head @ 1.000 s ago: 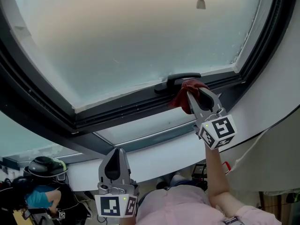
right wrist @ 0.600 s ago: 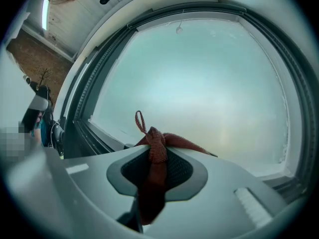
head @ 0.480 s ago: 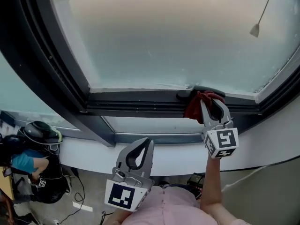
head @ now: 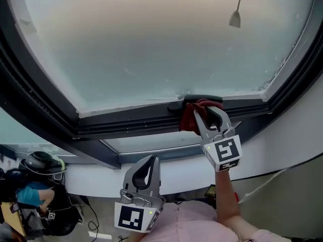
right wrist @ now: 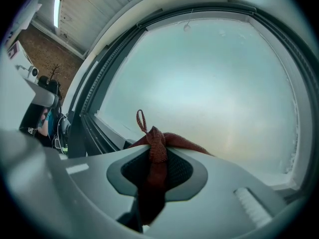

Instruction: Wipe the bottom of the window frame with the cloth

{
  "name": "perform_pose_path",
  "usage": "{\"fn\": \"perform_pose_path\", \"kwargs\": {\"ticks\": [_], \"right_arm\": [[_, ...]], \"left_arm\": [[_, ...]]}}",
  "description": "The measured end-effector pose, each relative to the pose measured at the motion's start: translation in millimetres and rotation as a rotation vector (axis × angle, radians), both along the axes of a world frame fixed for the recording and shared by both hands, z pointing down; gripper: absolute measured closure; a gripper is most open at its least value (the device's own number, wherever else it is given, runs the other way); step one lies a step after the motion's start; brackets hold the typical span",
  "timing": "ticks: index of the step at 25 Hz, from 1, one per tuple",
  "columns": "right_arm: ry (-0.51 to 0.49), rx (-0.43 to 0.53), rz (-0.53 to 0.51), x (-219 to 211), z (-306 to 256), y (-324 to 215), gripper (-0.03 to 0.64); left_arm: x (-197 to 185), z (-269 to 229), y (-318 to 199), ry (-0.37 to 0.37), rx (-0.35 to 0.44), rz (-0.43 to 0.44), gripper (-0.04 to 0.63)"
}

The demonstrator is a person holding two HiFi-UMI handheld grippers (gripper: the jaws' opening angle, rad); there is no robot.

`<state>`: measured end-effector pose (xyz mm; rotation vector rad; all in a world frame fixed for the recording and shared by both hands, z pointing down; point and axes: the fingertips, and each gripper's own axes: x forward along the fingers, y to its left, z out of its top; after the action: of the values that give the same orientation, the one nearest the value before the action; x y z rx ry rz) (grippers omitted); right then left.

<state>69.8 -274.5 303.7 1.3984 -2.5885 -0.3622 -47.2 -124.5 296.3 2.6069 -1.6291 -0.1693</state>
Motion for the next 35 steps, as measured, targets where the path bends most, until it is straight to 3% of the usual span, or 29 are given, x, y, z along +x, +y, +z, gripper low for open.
{"fn": "perform_pose_path", "kwargs": {"ticks": [17, 30, 33, 35], "right_arm": [[0.050, -0.043, 0.097, 44.4, 10.0, -10.4, 0.540], [0.097, -0.047, 0.276, 90.7, 11.3, -20.4, 0.540], [0.086, -0.040, 0.250, 93.5, 7.8, -31.5, 0.540], [0.132, -0.037, 0.249, 89.1, 6.7, -38.0, 0.538]], "left_arm": [[9.0, -0.3, -4.5, -0.002, -0.002, -0.040, 0.601], [-5.5, -2.8, 0.7, -0.012, 0.004, -0.087, 0.601], [-6.3, -2.4, -0.7, -0.013, 0.003, -0.086, 0.601], [-3.4, -2.9, -2.1, -0.012, 0.004, -0.076, 0.601]]}}
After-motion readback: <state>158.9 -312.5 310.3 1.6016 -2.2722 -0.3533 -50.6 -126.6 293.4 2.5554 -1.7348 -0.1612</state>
